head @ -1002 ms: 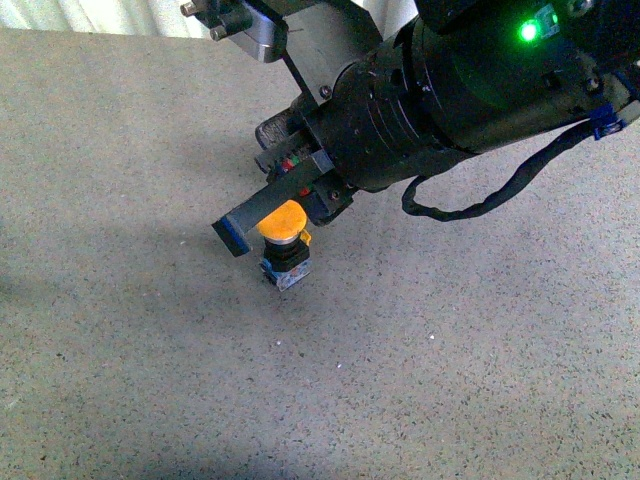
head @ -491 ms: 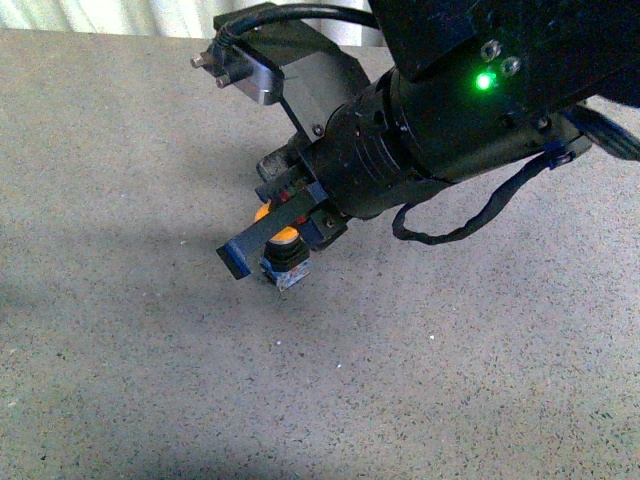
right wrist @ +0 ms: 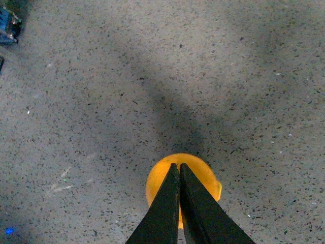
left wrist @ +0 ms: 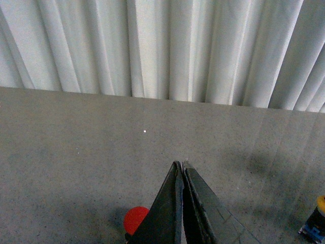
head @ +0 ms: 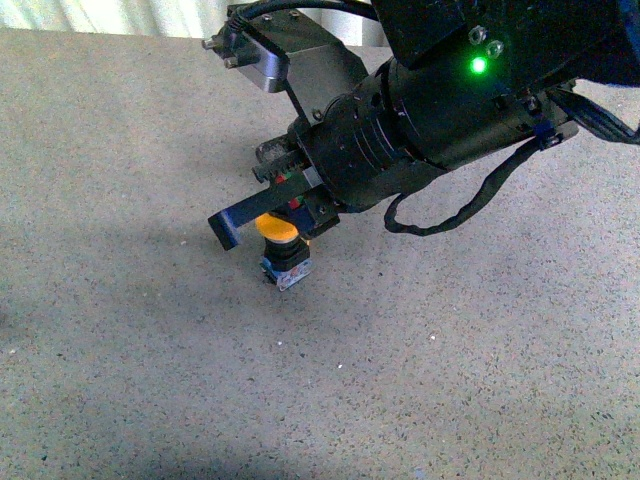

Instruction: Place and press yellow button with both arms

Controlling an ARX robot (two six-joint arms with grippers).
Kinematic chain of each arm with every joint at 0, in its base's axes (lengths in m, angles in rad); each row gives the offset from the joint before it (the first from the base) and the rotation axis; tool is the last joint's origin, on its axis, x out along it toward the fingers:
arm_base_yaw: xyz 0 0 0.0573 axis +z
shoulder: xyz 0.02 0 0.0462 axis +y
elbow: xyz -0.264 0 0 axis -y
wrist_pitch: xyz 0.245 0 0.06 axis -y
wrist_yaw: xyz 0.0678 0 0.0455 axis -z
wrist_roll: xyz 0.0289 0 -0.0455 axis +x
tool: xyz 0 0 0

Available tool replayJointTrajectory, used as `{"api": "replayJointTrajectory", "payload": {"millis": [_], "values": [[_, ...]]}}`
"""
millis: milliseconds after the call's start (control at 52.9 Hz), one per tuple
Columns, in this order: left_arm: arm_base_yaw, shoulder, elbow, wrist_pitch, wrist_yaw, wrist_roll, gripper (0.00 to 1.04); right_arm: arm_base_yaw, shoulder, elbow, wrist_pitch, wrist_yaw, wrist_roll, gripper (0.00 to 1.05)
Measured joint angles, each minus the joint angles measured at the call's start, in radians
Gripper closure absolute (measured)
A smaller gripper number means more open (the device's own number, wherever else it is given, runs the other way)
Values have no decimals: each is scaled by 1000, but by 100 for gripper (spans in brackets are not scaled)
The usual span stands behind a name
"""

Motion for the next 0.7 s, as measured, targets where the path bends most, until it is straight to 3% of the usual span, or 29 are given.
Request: {"api": "replayJointTrajectory", "payload": {"millis": [208, 321, 378, 454, 529, 699], "values": [[0, -1, 0, 0, 0, 0, 103, -73, -172, -22, 98, 14, 92, 103], [0, -1, 0, 0, 0, 0, 103, -142, -343, -128, 199, 116, 91, 80], [0, -1, 0, 0, 1, 0, 103, -147, -402, -269, 483, 370, 95, 91], [0, -1, 0, 0, 0, 0, 103, -169, -460, -423, 731, 499, 94, 103], [0, -1, 0, 0, 0, 0, 103, -205, -523, -538, 840, 493, 101, 103], [0, -1, 0, 0, 0, 0, 103, -274, -675, -746, 881, 425, 101, 103]]}}
